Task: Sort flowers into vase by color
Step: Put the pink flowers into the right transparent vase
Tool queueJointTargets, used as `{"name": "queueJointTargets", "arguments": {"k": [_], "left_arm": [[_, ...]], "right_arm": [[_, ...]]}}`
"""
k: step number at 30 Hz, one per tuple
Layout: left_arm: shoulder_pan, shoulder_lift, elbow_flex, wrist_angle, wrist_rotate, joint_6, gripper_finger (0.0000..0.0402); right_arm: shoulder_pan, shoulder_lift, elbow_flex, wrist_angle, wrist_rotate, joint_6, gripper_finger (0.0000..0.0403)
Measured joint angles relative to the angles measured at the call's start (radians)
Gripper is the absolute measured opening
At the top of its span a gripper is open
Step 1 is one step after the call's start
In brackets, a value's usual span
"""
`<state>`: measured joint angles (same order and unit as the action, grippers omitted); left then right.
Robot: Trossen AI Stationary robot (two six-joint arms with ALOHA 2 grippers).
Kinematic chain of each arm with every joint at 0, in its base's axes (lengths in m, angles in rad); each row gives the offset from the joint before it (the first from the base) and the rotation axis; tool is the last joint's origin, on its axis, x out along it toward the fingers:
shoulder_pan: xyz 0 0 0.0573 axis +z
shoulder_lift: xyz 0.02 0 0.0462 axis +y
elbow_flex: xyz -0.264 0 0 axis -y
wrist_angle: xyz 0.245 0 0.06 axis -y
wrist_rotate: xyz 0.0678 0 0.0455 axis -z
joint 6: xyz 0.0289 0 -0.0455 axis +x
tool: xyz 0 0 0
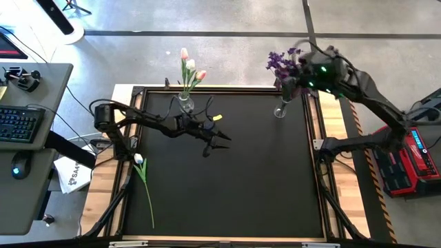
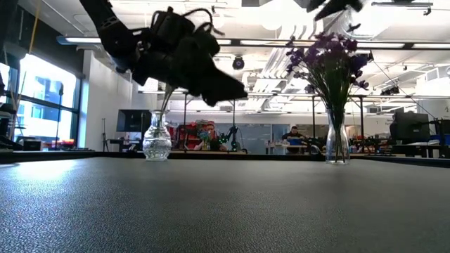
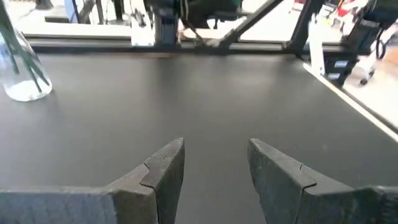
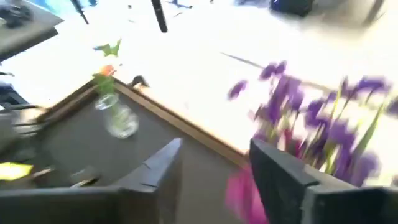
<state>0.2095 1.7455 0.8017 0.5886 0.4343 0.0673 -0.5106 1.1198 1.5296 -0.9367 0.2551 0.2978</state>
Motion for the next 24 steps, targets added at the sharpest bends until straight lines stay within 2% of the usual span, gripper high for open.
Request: {"name": "queueJointTargets", "arguments": {"k": [5,11,15,20,24], "left_arm": [[0.001,-0.059,0.000,0.001,0.000,-0.011,0.0165],[0.001,-0.096,0.000,-0.003,-0.029,-0.011,0.0165],[0.001,-0.117,0.000,-0.070,-0.066,0.022,0.0165],[0.001,-0.149,0.000,-0.134,-0.079,0.042,0.0165],[0.001,-0.192,0.000,-0.176,-0.081,0.050,0.0165]], "right_arm": [[-0.099,0.168,0.124,0.016,0.076,-0.196,0.0095],[-0.243,0.344,0.225,-0.032,0.058,-0.277,0.0010],[-0.273,0.396,0.209,-0.133,0.051,-0.234,0.0010],[-0.259,0.397,0.130,-0.146,0.054,-0.185,0.0002],[-0.235,0.395,0.133,-0.133,0.133,-0.184,0.0005]]}}
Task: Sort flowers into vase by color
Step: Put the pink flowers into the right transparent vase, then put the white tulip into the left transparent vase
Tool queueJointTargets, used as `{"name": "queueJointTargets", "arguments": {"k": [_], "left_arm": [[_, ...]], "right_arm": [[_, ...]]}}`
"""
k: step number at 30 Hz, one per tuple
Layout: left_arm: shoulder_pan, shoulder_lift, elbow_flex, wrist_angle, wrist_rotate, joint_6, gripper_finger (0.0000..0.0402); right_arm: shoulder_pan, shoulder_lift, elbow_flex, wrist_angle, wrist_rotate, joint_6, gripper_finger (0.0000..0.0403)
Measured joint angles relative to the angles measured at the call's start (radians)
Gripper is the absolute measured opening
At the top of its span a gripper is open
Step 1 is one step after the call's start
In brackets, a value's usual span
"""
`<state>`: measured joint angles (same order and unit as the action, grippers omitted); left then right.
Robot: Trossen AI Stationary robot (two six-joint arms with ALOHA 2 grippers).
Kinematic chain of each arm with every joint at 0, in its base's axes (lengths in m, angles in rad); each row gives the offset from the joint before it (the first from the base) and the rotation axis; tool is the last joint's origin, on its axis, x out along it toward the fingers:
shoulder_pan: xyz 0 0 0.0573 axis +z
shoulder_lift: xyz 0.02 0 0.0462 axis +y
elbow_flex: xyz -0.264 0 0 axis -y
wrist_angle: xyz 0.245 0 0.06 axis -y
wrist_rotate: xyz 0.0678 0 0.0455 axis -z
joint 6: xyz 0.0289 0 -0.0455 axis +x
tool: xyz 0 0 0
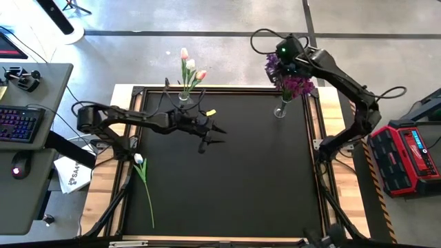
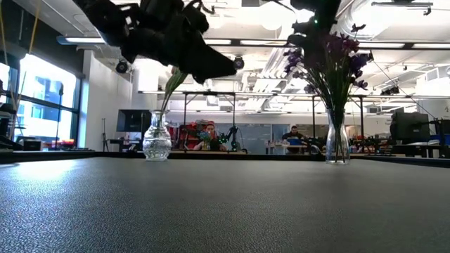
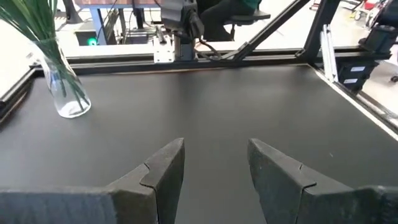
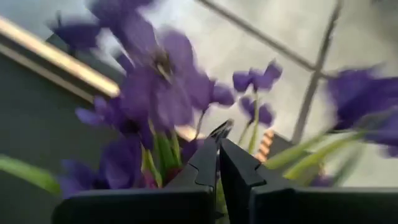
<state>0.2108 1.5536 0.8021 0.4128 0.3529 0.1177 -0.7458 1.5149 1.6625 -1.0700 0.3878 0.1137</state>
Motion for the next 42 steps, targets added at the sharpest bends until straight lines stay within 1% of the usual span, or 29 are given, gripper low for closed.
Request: {"name": "queueJointTargets", "arguments": {"k": [4,6,9,12,14,17,19,21,23,25,29,31,33,35,38,40,42], "left_arm": [[-0.003,-0.083,0.000,-0.073,-0.017,0.000,0.0165],[-0.018,-0.127,0.000,-0.118,-0.026,0.014,0.0165],[-0.058,-0.184,0.000,-0.138,-0.025,0.051,0.0165],[-0.104,-0.236,0.000,-0.146,-0.053,0.094,0.0165],[-0.136,-0.276,0.001,-0.188,-0.120,0.128,0.0165],[-0.198,-0.358,0.039,-0.359,-0.300,0.190,0.0165],[-0.245,-0.405,0.090,-0.498,-0.439,0.202,0.0165],[-0.292,-0.438,0.137,-0.642,-0.557,0.172,0.0165],[-0.338,-0.453,0.182,-0.767,-0.654,0.083,0.0165],[-0.384,-0.454,0.236,-0.912,-0.715,-0.030,0.0165],[-0.472,-0.399,0.363,-1.207,-0.759,-0.270,0.0165],[-0.505,-0.352,0.414,-1.356,-0.774,-0.418,0.0165],[-0.534,-0.306,0.442,-1.500,-0.776,-0.593,0.0165],[-0.562,-0.263,0.447,-1.626,-0.740,-0.807,0.0165],[-0.610,-0.196,0.424,-1.775,-0.579,-1.134,0.0165],[-0.664,-0.156,0.402,-1.830,-0.486,-1.335,0.0165],[-0.721,-0.122,0.378,-1.861,-0.427,-1.544,0.0165]], "right_arm": [[0.039,-0.032,0.062,0.004,0.070,-0.009,0.0006],[0.057,-0.065,0.097,-0.006,0.073,-0.006,0.0007],[0.089,-0.127,0.132,-0.010,0.071,0.009,0.0009],[0.137,-0.208,0.141,-0.006,0.068,0.062,0.0022],[0.184,-0.252,0.118,0.002,0.043,0.094,0.0037],[0.288,-0.299,0.046,0.045,-0.039,0.106,0.0065],[0.379,-0.320,-0.028,0.117,-0.077,0.068,0.0081],[0.477,-0.341,-0.129,0.241,-0.085,-0.010,0.0094],[0.550,-0.361,-0.254,0.420,-0.086,-0.095,0.0103],[0.615,-0.370,-0.397,0.635,-0.105,-0.150,0.0107],[0.718,-0.347,-0.672,1.044,-0.216,-0.225,0.0108],[0.751,-0.323,-0.785,1.213,-0.224,-0.245,0.0108],[0.770,-0.290,-0.889,1.373,-0.189,-0.250,0.0108],[0.785,-0.244,-0.985,1.521,-0.142,-0.245,0.0108],[0.794,-0.180,-1.082,1.729,-0.095,-0.248,0.0108],[0.792,-0.148,-1.117,1.811,-0.076,-0.252,0.0108],[0.785,-0.130,-1.131,1.838,-0.073,-0.254,0.0108]]}}
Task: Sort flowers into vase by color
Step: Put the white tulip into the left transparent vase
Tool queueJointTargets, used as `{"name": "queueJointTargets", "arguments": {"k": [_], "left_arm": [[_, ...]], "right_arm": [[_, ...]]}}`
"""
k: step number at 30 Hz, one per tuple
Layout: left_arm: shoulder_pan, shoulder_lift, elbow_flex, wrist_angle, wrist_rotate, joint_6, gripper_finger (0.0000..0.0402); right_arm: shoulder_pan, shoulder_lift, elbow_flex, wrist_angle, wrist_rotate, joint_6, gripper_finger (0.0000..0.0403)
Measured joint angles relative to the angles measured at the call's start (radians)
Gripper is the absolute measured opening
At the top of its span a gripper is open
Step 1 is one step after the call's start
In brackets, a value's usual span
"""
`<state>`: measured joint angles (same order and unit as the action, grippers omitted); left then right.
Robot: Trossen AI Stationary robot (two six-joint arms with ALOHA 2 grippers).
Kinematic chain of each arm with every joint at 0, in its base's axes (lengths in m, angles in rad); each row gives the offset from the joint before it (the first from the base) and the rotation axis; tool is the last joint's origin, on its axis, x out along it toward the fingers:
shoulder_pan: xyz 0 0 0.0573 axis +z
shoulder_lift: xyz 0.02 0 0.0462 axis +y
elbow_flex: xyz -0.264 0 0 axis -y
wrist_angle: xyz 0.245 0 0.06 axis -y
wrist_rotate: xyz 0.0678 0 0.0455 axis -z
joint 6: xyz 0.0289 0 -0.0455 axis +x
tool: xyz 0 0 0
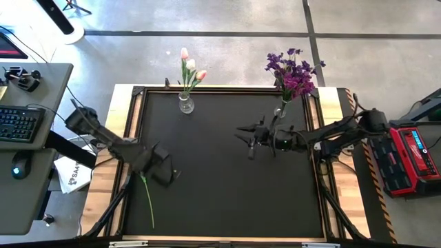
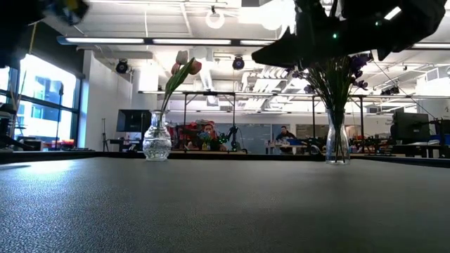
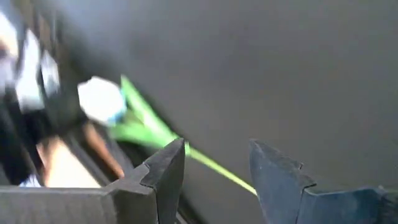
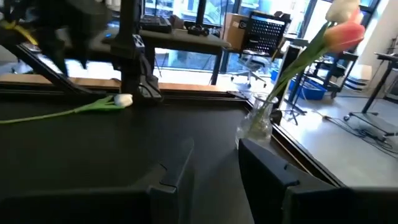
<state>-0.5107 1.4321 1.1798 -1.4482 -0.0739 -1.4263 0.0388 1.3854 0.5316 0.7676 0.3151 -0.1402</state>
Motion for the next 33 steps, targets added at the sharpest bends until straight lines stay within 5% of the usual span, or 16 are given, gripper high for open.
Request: {"name": "queueJointTargets", "arguments": {"k": [5,13,23,33], "left_arm": [[-0.125,0.044,-0.051,0.065,0.163,-0.418,0.0165],[-0.257,0.048,-0.134,0.192,0.152,-0.874,0.0165],[-0.191,0.034,-0.344,0.255,0.194,-0.901,0.0192],[-0.149,-0.058,-0.564,0.487,0.160,-0.891,0.0197]], "right_arm": [[-0.001,0.002,-0.002,-0.004,-0.001,-0.078,0.0108],[0.005,-0.003,-0.003,-0.056,-0.033,-0.077,0.0108],[0.033,-0.003,-0.003,-0.151,-0.052,0.005,0.0108],[0.049,-0.003,-0.003,-0.151,-0.065,0.009,0.0108]]}}
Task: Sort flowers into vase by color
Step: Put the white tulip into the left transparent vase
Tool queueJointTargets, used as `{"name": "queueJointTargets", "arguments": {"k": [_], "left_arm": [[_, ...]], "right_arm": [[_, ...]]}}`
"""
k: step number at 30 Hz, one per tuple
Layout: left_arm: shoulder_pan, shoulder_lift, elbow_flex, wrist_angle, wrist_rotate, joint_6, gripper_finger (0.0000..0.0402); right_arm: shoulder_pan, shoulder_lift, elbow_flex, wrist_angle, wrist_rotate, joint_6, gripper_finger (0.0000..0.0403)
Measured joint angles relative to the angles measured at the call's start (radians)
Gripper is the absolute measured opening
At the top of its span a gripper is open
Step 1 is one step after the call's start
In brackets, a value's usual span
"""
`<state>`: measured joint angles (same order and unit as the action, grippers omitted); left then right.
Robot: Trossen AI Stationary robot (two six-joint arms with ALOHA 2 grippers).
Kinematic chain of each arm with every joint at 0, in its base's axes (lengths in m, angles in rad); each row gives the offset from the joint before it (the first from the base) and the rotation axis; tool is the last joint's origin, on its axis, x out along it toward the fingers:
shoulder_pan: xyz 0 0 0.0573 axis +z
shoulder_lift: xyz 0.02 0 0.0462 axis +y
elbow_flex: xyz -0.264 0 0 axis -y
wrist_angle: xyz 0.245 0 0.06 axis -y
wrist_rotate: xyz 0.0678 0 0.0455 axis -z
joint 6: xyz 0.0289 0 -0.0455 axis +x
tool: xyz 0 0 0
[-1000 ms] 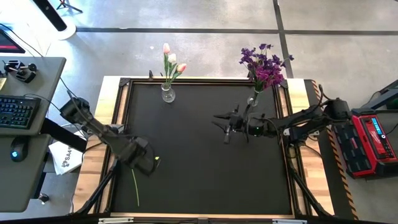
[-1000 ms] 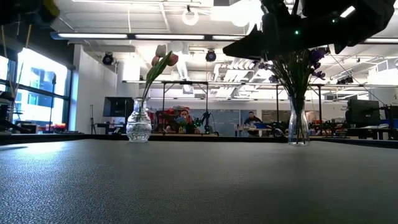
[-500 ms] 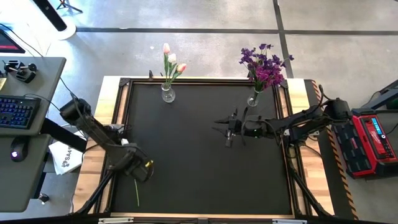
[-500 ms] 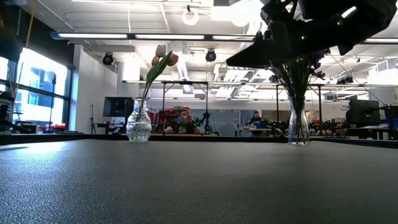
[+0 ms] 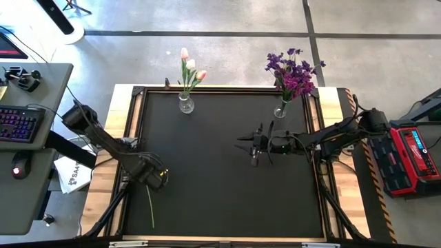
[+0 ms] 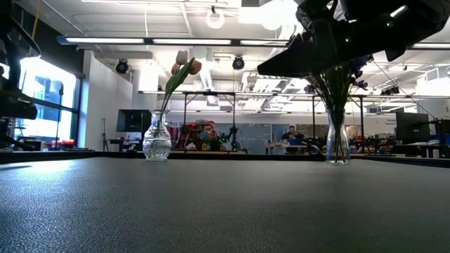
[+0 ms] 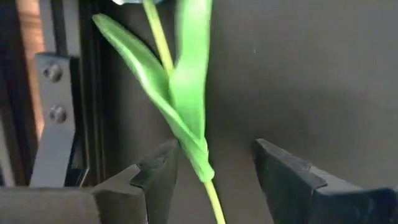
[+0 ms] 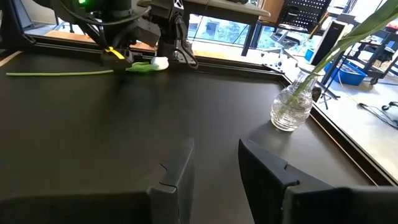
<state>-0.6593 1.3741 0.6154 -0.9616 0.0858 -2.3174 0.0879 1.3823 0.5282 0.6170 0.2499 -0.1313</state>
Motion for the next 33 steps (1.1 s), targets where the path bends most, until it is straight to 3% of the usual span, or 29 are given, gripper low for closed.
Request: {"name": "queueJointTargets", "arguments": {"k": [7,20,25,28,31,33], "left_arm": [[0.006,-0.015,-0.047,0.042,-0.004,0.041,0.0174],[0.004,-0.061,-0.048,0.073,-0.108,0.136,0.0009],[0.005,-0.065,0.031,0.027,-0.295,0.187,0.0009],[0.014,-0.065,0.096,0.050,-0.525,0.272,0.0003],[0.053,-0.074,0.132,0.158,-0.770,0.444,0.0003],[0.116,-0.095,0.132,0.269,-0.847,0.631,0.0002]], "right_arm": [[0.000,0.000,0.000,0.025,-0.002,0.005,0.0108],[0.014,-0.024,0.000,0.006,-0.002,0.041,0.0108],[0.038,-0.144,0.000,-0.162,0.029,0.045,0.0108],[0.058,-0.255,0.000,-0.320,0.073,0.081,0.0108],[0.075,-0.360,-0.016,-0.439,0.101,0.106,0.0108],[0.079,-0.413,-0.061,-0.448,0.074,0.089,0.0108]]}}
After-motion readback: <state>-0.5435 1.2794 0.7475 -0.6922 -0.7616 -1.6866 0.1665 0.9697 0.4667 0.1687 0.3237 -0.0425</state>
